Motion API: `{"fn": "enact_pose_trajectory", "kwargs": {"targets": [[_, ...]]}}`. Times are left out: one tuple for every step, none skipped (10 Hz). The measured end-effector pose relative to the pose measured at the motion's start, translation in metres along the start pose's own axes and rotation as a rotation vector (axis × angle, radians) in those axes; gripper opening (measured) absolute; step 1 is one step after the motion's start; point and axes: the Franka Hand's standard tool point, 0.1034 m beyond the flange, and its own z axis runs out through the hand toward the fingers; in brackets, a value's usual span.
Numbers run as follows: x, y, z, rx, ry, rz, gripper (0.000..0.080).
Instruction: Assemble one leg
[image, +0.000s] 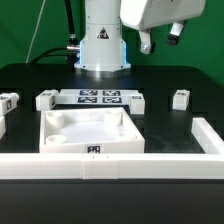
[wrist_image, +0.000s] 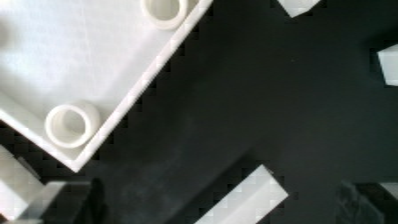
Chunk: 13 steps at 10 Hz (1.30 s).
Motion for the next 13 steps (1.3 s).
{"fn": "enact_pose_trajectory", "kwargs": {"targets": [[0.000,-0.001,0.000,0.001,-0.003,0.000,0.0650],[0.000,-0.001,0.000,0.002,-0.004,0.000,0.0650],[0.000,-0.001,0.000,0.002,-0.004,0.000,0.0650],[0.000,-0.001,0.000,0.003,-0.003,0.001,0.0650],[0.000,-0.001,0.001,0.003,-0.004,0.001,0.0650],[0.000,-0.001,0.001,0.003,-0.004,0.001,0.0650],[0.000,-0.001,0.001,0.004,-0.004,0.001,0.0650],[0.000,-0.001,0.001,0.004,-0.004,0.001,0.0650],[0.000,-0.001,0.001,0.004,-0.004,0.001,0.0650],[0.000,-0.002,0.002,0.004,-0.003,0.000,0.0650],[-0.001,-0.003,0.009,-0.025,0.041,-0.063,0.0650],[-0.017,-0.005,0.028,-0.054,0.086,-0.163,0.0650],[-0.033,-0.002,0.044,-0.072,0.108,-0.226,0.0650]]}}
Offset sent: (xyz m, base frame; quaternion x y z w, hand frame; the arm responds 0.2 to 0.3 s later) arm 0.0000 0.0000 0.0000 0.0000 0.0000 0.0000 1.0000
